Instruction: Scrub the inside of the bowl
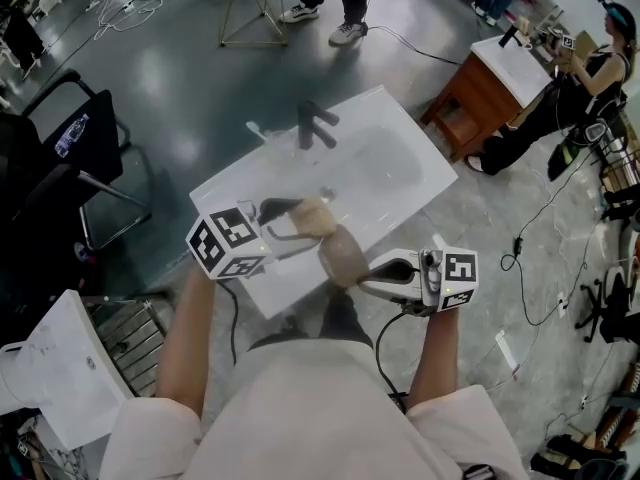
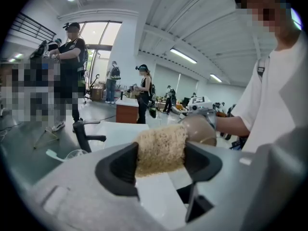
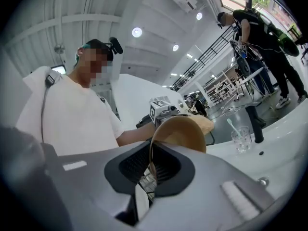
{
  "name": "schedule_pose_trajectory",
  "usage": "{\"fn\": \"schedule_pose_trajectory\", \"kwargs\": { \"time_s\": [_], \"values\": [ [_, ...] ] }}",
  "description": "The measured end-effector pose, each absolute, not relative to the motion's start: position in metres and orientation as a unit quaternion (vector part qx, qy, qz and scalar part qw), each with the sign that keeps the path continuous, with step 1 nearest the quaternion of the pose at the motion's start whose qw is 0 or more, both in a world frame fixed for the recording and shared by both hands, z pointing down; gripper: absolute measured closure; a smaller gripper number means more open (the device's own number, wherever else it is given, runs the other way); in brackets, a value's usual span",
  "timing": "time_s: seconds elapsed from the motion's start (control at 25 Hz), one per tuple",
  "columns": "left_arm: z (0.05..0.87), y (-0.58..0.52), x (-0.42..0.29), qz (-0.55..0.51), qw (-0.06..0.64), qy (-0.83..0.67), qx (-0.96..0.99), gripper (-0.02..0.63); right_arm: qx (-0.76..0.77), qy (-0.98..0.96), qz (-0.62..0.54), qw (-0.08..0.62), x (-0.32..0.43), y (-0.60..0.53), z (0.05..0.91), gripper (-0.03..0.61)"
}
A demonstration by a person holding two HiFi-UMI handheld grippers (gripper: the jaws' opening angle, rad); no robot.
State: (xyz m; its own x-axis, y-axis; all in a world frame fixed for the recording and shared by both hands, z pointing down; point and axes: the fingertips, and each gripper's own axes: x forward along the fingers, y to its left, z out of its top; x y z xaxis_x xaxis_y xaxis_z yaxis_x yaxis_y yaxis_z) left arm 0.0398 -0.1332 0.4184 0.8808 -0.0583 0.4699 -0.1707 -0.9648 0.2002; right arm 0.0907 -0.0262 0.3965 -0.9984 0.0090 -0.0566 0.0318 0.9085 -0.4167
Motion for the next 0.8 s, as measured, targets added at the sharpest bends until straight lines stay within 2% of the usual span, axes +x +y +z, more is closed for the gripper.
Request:
{"fn": "schedule_pose_trajectory", "kwargs": {
  "time_s": [0.48,0.56,0.8],
  "values": [
    [0.463,-0.111,0.032,0.276,0.147,-0.062,0.948,0.341,0.013,0.970,-0.205,0.133,0.094,-0.039,0.365,0.559],
    [0.467,-0.099,0.036,0.280,0.147,-0.046,0.948,0.341,-0.015,0.970,-0.206,0.130,0.091,-0.053,0.366,0.560],
    [0.462,-0.069,0.053,0.266,0.148,-0.014,0.952,0.339,-0.123,0.966,-0.220,0.061,0.083,-0.095,0.400,0.560]
  ]
}}
